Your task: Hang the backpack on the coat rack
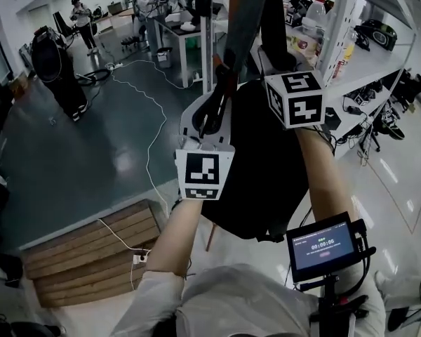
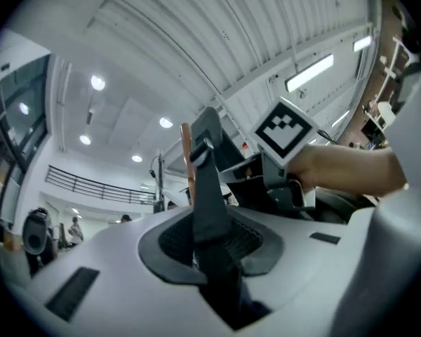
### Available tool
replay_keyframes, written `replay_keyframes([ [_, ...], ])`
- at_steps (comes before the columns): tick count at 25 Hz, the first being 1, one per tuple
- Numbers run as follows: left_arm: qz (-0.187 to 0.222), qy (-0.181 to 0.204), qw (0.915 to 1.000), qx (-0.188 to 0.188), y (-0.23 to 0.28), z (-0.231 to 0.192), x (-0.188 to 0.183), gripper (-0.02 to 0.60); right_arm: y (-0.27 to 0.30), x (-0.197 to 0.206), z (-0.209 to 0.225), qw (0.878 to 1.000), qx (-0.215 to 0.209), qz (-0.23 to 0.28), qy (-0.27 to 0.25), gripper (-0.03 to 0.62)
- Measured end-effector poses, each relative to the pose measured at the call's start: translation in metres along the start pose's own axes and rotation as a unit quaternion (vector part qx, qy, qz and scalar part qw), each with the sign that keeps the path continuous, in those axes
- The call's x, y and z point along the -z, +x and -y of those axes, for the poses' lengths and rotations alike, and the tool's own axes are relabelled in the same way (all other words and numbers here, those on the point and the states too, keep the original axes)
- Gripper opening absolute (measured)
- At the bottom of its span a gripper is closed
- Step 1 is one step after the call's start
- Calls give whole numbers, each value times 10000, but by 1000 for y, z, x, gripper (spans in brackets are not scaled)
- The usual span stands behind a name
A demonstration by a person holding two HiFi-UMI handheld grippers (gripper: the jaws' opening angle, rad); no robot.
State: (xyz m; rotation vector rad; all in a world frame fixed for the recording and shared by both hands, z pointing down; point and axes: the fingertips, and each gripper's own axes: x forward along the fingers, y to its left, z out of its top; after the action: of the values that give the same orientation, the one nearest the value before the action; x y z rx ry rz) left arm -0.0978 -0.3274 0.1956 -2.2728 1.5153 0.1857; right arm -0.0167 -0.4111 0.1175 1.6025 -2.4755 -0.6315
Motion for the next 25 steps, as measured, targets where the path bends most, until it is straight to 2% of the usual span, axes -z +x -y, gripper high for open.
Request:
replay_keyframes([
  [3, 66, 159, 9988, -459, -35, 8, 9, 68, -4, -1, -1, 9999, 51, 80, -97, 41],
  [7, 241, 621, 9955, -668, -60, 12, -1, 67, -7, 3, 1, 9999, 97, 110, -62, 43],
  [8, 281, 681, 9950, -680, -64, 12, -6, 67, -6, 5, 0, 9999, 76, 78, -47, 42],
  [10, 281, 569, 9964, -553, -66, 12, -12, 67, -5, 11, -5, 10000, -71, 49, 38, 43],
  [12, 91, 447, 9985, -313, -63, 17, -6, 67, -6, 13, -9, 9993, -291, 159, 189, 43],
  [14, -137, 593, 9978, -259, -54, 17, 5, 67, -11, 6, -8, 9968, -544, 405, 419, 44],
  [16, -262, 781, 9956, -442, -48, 10, 14, 67, -22, -9, -2, 9894, -780, 858, 870, 52],
  [18, -372, 820, 9942, -581, -46, 2, 21, 67, -39, -29, 11, 9732, -927, 1496, 1479, 54],
  [20, -587, 818, 9934, -552, -44, -3, 32, 67, -56, -42, 22, 9576, -1062, 1896, 1891, 58],
  [21, -750, 776, 9930, -483, -42, -5, 40, 67, -62, -44, 24, 9550, -1077, 1961, 1948, 58],
  [23, -1035, 548, 9927, -296, -38, -6, 57, 67, -79, -46, 28, 9542, -833, 2193, 1856, 58],
  [25, -1187, 329, 9923, -123, -36, -3, 69, 67, -104, -55, 34, 9403, -532, 2795, 1866, 58],
])
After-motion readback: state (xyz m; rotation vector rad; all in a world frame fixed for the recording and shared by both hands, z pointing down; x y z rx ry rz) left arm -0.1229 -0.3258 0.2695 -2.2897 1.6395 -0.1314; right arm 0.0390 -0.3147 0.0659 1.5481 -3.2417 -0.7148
